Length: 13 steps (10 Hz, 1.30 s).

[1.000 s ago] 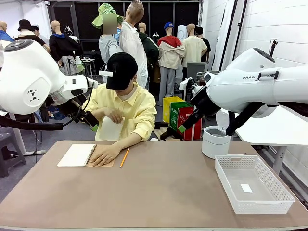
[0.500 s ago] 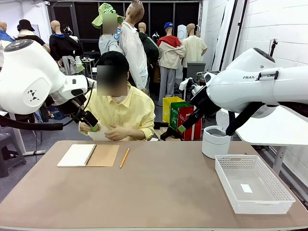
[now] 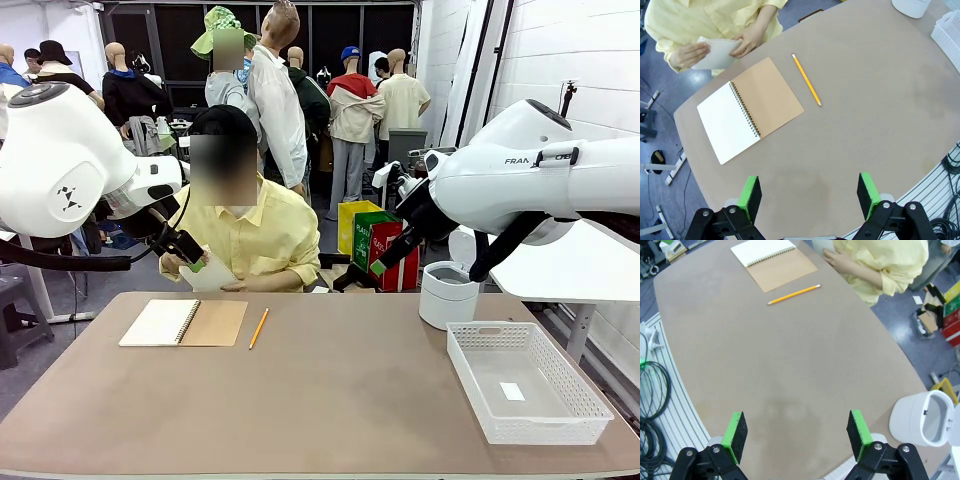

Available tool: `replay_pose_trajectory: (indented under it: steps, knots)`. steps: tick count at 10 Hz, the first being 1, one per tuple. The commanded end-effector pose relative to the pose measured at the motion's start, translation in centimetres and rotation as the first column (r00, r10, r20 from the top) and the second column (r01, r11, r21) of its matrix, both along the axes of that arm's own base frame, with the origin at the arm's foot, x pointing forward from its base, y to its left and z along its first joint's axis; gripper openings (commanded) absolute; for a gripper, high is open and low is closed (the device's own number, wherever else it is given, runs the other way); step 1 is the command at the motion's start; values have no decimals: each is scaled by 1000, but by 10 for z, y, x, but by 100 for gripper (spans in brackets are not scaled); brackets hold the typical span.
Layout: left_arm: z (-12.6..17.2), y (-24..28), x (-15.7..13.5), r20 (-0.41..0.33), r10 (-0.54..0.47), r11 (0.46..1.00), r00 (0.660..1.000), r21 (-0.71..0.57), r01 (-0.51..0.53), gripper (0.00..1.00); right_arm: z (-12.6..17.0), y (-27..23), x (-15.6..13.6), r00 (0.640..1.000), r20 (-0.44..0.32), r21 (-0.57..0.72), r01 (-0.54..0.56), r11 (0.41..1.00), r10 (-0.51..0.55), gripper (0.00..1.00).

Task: Sort the paper based on its condition.
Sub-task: If a person hands you a paper, place it in the Organizing basket , and if it's crumpled, put it in the Trash can.

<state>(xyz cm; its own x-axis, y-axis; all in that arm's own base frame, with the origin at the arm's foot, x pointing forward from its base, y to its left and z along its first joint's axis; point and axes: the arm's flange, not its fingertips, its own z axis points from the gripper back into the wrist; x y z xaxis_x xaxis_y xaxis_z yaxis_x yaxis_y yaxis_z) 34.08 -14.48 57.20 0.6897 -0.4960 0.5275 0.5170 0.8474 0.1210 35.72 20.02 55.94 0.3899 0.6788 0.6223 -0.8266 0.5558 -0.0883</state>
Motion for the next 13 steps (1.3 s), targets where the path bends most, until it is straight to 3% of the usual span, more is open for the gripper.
replay_pose_trajectory:
  steps: [1, 13]
  knots:
    - [-1, 1, 1, 12, -7, 1000, 1000, -1, 7, 100, 0, 1, 0, 1000, -2, -3, 14, 1000, -14, 100]
    - [-1, 1, 1, 12, -7, 1000, 1000, -1, 7, 100, 0, 1, 0, 1000, -2, -3, 14, 1000, -14, 100]
